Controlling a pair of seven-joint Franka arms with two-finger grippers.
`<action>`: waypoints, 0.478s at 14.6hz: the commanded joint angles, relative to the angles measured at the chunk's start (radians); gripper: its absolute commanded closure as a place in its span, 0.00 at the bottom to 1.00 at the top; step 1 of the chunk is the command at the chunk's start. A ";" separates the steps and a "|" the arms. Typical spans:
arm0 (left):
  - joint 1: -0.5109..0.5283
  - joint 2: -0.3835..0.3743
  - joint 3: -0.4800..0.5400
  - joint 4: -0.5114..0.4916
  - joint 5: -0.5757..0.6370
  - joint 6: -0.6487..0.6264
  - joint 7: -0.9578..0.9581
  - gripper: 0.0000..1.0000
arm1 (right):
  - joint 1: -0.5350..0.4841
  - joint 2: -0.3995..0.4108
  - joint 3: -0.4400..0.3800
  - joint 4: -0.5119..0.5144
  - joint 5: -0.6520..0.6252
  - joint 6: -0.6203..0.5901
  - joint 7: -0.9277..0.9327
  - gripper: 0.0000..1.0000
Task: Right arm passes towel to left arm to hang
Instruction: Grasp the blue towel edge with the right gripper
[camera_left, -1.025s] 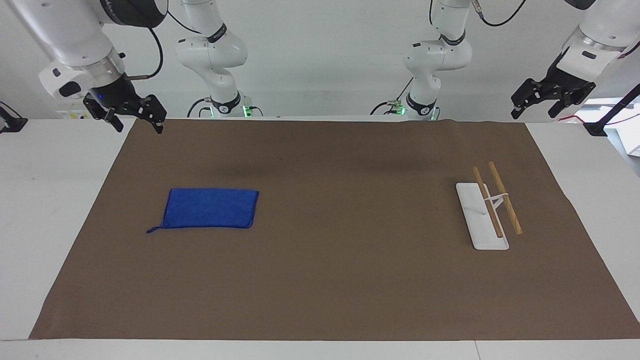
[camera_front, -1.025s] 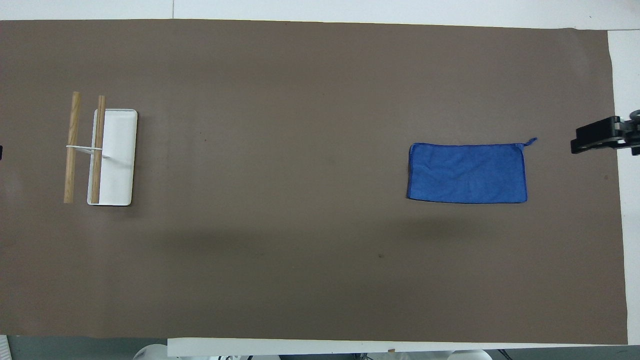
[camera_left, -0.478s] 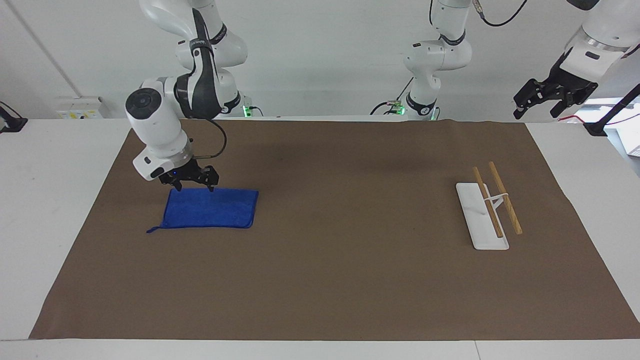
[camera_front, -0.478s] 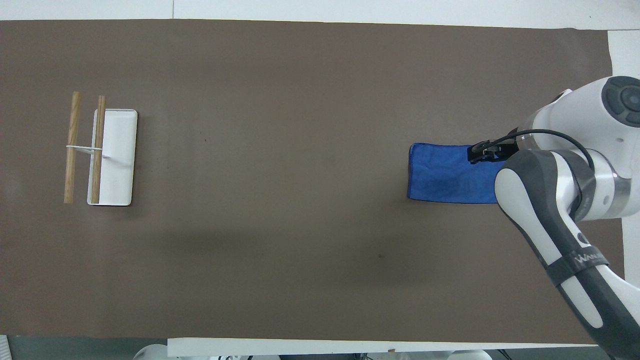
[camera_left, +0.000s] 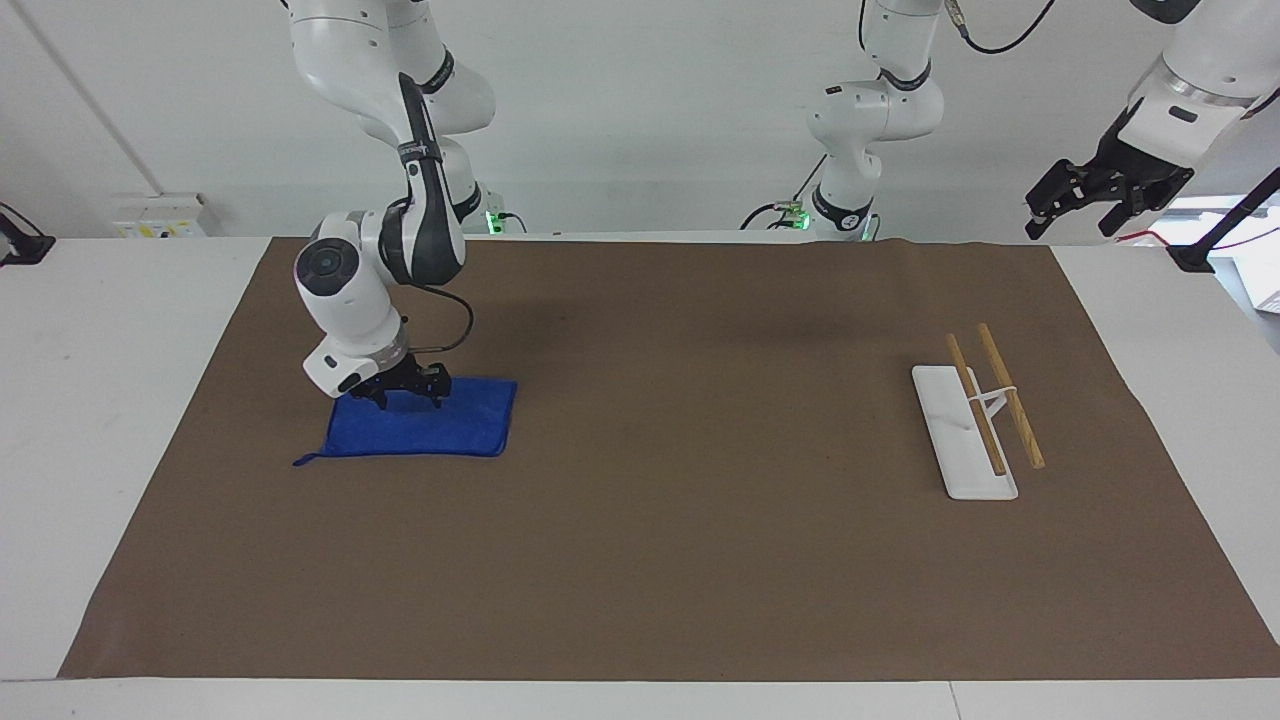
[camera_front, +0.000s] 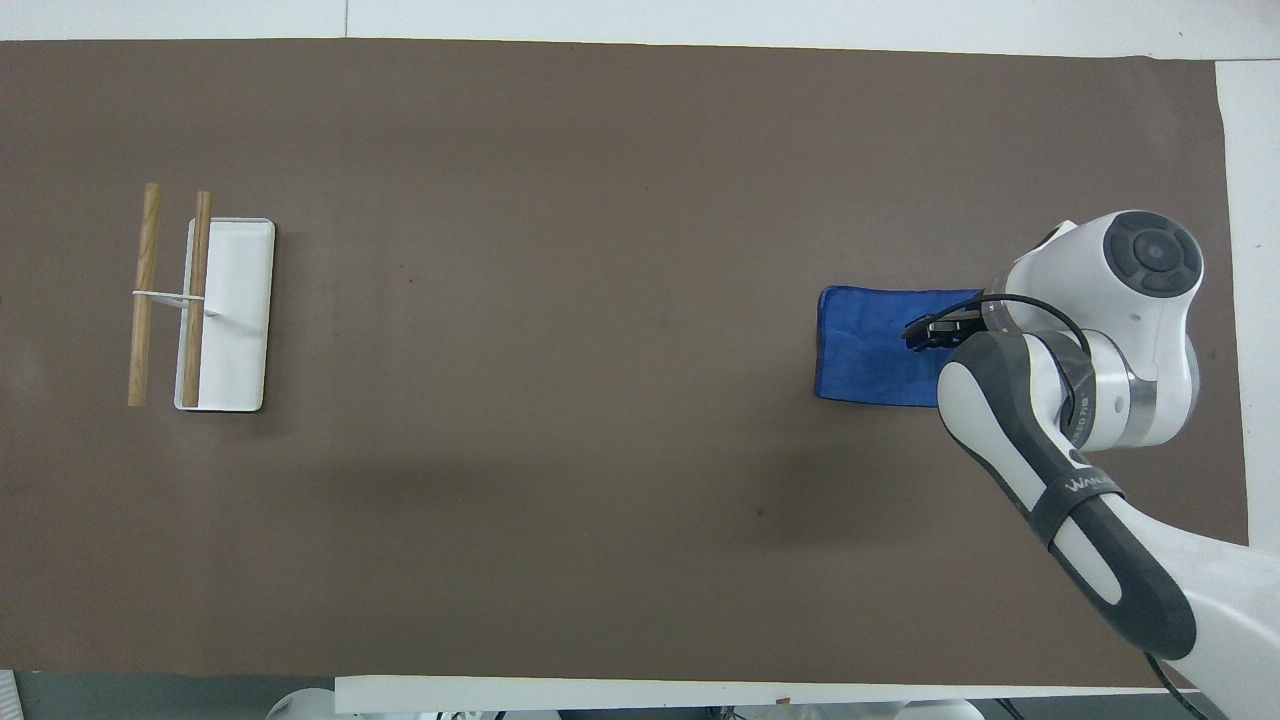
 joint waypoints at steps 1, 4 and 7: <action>0.001 -0.023 0.004 -0.023 0.014 0.002 0.019 0.00 | -0.004 0.013 0.004 -0.011 0.014 0.022 -0.032 0.23; 0.001 -0.023 0.004 -0.024 0.014 0.004 0.019 0.00 | -0.006 0.027 0.004 -0.012 0.015 0.022 -0.072 0.27; 0.003 -0.023 0.006 -0.024 0.014 0.004 0.020 0.00 | -0.006 0.025 0.004 -0.029 0.017 0.031 -0.074 0.34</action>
